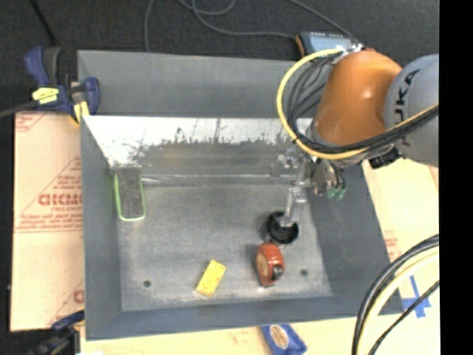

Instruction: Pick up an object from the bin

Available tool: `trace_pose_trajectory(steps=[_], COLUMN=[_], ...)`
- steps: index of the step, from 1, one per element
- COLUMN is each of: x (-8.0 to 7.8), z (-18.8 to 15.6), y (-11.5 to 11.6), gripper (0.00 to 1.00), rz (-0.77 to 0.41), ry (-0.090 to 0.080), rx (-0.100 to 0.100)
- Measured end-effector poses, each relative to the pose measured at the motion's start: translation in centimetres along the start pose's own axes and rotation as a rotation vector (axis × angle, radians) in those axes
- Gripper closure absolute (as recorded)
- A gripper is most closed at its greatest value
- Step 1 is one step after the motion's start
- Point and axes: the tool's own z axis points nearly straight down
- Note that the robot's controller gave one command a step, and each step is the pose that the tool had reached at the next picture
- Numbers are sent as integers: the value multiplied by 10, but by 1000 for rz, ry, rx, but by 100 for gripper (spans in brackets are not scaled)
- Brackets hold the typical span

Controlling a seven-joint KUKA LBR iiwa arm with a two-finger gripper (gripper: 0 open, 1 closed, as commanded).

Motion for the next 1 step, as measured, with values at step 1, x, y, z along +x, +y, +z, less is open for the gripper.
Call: trace_pose_trajectory(steps=[1], x=[45], z=[34], y=[9], gripper=[0], rz=[8], ry=[16], rx=[-1])
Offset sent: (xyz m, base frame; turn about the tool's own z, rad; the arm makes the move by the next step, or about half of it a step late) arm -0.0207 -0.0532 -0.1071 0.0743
